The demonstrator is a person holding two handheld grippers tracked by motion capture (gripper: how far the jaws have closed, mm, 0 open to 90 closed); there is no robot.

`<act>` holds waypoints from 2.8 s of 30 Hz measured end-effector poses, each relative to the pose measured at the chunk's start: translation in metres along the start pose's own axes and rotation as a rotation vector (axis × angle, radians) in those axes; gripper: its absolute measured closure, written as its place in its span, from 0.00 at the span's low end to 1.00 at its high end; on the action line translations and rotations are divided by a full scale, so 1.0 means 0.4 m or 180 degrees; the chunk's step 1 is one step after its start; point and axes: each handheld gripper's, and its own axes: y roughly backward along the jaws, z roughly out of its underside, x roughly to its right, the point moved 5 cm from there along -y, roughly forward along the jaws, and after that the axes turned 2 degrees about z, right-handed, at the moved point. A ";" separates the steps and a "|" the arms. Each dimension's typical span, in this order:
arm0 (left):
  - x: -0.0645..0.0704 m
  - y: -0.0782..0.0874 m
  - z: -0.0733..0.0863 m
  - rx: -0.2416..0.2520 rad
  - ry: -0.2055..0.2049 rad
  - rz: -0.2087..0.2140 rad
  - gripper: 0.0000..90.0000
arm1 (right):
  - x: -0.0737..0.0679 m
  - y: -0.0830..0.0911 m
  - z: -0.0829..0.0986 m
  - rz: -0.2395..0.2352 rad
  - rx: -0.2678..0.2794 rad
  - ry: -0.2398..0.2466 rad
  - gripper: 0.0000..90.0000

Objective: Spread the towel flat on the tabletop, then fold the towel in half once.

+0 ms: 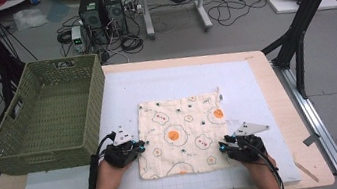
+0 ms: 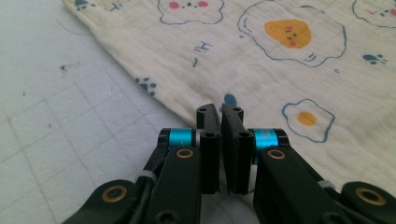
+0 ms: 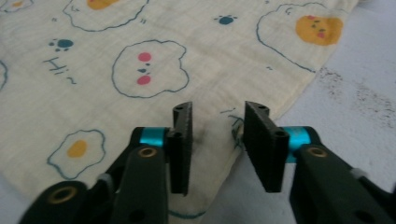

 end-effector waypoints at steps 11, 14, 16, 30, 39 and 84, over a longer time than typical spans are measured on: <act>-0.002 0.007 0.008 0.0035 0.0047 0.0070 0.90 | -0.015 0.024 0.003 0.0145 -0.0224 0.0313 0.95; 0.000 0.008 0.008 0.0036 0.0042 0.0088 0.83 | -0.012 0.031 0.006 0.0174 -0.0239 0.0305 0.93; -0.003 0.010 0.007 0.0070 0.0086 0.0041 0.75 | -0.008 0.034 0.005 0.0175 -0.0234 0.0263 0.81; -0.034 0.057 -0.039 0.0838 0.0227 0.0273 0.34 | 0.060 0.111 -0.018 0.0415 0.0440 -0.0003 0.23; -0.042 0.074 -0.049 0.0962 0.0244 0.0252 0.20 | 0.053 0.109 -0.034 0.0415 0.0493 0.0072 0.13; -0.105 0.050 -0.114 0.0977 0.0515 0.0085 0.21 | 0.088 0.113 -0.028 0.0502 0.0577 -0.0110 0.13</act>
